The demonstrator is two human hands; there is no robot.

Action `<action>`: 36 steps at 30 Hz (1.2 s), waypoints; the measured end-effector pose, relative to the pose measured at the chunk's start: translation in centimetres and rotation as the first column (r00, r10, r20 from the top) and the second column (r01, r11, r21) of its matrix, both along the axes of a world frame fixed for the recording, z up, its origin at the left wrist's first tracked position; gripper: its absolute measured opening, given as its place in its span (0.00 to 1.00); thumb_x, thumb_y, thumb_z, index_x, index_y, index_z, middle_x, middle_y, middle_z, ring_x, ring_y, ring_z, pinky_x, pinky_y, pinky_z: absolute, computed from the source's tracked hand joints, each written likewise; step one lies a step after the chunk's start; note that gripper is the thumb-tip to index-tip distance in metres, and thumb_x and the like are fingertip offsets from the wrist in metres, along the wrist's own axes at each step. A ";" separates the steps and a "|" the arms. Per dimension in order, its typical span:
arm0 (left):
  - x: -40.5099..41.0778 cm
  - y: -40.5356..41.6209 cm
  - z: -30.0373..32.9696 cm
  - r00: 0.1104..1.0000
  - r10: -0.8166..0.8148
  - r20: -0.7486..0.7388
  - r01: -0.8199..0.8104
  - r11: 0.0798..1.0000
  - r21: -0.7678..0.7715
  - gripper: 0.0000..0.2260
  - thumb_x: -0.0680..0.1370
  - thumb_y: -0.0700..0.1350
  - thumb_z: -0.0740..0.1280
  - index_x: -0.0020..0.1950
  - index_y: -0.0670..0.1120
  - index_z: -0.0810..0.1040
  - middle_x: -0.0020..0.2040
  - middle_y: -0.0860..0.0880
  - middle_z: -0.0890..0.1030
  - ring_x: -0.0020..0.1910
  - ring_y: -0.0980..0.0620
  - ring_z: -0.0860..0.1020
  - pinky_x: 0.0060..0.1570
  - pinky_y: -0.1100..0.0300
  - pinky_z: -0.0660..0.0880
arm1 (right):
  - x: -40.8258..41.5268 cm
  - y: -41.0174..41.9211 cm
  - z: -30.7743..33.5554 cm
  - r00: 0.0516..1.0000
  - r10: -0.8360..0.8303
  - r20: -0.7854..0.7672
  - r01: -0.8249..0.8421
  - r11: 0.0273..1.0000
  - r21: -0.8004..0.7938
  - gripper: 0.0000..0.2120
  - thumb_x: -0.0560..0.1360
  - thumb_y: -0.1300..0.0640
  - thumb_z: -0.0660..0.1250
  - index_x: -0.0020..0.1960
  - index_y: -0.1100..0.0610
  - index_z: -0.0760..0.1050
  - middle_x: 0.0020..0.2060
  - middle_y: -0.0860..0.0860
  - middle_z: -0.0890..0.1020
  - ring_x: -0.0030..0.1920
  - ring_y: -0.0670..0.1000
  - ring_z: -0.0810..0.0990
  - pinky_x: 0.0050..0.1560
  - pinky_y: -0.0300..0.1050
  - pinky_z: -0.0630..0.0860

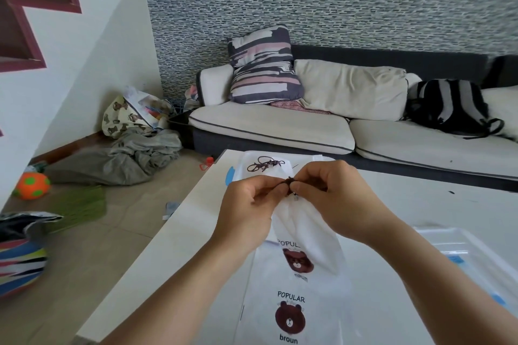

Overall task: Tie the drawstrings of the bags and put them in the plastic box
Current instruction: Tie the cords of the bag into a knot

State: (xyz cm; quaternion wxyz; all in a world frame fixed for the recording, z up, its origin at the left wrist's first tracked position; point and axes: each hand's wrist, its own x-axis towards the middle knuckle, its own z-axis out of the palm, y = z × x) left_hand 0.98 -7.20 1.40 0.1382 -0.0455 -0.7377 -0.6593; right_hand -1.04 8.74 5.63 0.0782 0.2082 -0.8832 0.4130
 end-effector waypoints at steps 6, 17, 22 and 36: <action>0.1 0.2 0.9 0.930 -0.286 0.228 0.118 0.824 0.553 0.08 0.81 0.38 0.65 0.51 0.39 0.84 0.49 0.43 0.86 0.49 0.50 0.84 0.58 0.57 0.77 | 0.1 -0.6 0.0 0.991 -0.038 -0.125 0.039 0.999 0.004 0.03 0.78 0.58 0.69 0.48 0.53 0.81 0.28 0.47 0.77 0.29 0.44 0.72 0.34 0.32 0.68; 0.2 -0.1 1.1 0.884 -0.416 0.211 0.205 0.752 0.626 0.11 0.77 0.46 0.68 0.51 0.41 0.85 0.44 0.46 0.85 0.45 0.52 0.82 0.58 0.57 0.76 | 0.5 -0.8 0.3 0.999 0.044 0.010 -0.043 0.991 -0.128 0.06 0.78 0.61 0.70 0.45 0.53 0.84 0.38 0.45 0.86 0.38 0.45 0.83 0.38 0.30 0.74; -0.4 -1.6 0.8 0.958 -0.247 0.146 0.209 0.949 0.236 0.07 0.77 0.43 0.71 0.46 0.39 0.84 0.44 0.43 0.85 0.44 0.51 0.83 0.49 0.62 0.79 | 0.4 -0.5 0.1 0.996 0.043 0.078 -0.031 0.988 -0.153 0.06 0.78 0.60 0.69 0.44 0.53 0.84 0.38 0.46 0.86 0.37 0.42 0.81 0.37 0.29 0.73; -0.7 -3.9 1.4 0.991 -0.074 0.114 0.080 0.996 -0.046 0.11 0.69 0.38 0.80 0.49 0.46 0.85 0.40 0.42 0.87 0.39 0.46 0.83 0.49 0.49 0.80 | 0.2 -0.7 0.0 0.999 0.046 -0.006 -0.046 0.999 0.000 0.06 0.77 0.60 0.70 0.44 0.52 0.84 0.36 0.47 0.85 0.35 0.46 0.79 0.37 0.39 0.74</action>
